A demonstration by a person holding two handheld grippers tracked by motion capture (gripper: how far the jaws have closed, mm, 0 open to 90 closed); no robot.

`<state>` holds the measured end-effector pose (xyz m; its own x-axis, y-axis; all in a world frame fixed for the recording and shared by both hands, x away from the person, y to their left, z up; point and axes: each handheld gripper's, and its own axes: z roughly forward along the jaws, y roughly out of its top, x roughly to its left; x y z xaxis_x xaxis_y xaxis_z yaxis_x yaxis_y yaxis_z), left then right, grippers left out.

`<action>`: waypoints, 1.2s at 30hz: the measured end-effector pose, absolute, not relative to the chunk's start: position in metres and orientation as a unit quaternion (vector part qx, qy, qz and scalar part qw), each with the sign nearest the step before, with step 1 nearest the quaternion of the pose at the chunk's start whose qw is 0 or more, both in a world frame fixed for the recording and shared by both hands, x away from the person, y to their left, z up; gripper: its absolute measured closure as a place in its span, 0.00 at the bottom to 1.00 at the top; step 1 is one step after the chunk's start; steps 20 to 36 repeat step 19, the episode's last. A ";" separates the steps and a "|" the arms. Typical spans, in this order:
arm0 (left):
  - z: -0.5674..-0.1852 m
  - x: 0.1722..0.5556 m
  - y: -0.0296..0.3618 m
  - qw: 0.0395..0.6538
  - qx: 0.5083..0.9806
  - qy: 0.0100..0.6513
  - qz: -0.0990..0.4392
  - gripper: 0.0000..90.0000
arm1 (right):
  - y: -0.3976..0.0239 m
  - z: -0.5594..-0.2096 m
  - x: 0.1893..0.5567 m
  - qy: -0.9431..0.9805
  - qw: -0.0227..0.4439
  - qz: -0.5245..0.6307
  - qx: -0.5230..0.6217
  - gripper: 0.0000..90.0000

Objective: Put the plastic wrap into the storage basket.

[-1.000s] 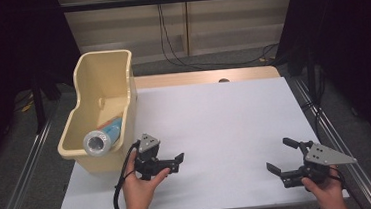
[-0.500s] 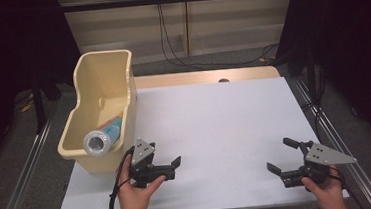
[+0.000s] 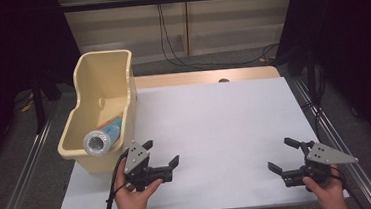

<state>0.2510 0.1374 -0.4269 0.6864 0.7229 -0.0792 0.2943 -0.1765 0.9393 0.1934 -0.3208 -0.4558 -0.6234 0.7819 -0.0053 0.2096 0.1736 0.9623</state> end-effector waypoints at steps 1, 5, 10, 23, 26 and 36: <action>-0.427 0.251 0.138 0.541 0.742 0.342 0.197 0.04 | -0.321 -0.456 0.193 0.718 0.263 0.544 0.346 0.02; -0.427 0.250 0.139 0.543 0.741 0.341 0.198 0.04 | -0.322 -0.457 0.194 0.718 0.263 0.543 0.347 0.02; -0.427 0.250 0.139 0.546 0.741 0.340 0.195 0.04 | -0.323 -0.456 0.194 0.717 0.265 0.543 0.349 0.02; -0.428 0.251 0.137 0.544 0.744 0.335 0.193 0.03 | -0.325 -0.457 0.194 0.716 0.267 0.541 0.351 0.02; -0.428 0.251 0.137 0.544 0.744 0.335 0.193 0.03 | -0.325 -0.457 0.194 0.716 0.267 0.541 0.351 0.02; -0.428 0.251 0.137 0.544 0.744 0.335 0.193 0.03 | -0.325 -0.457 0.194 0.716 0.267 0.541 0.351 0.02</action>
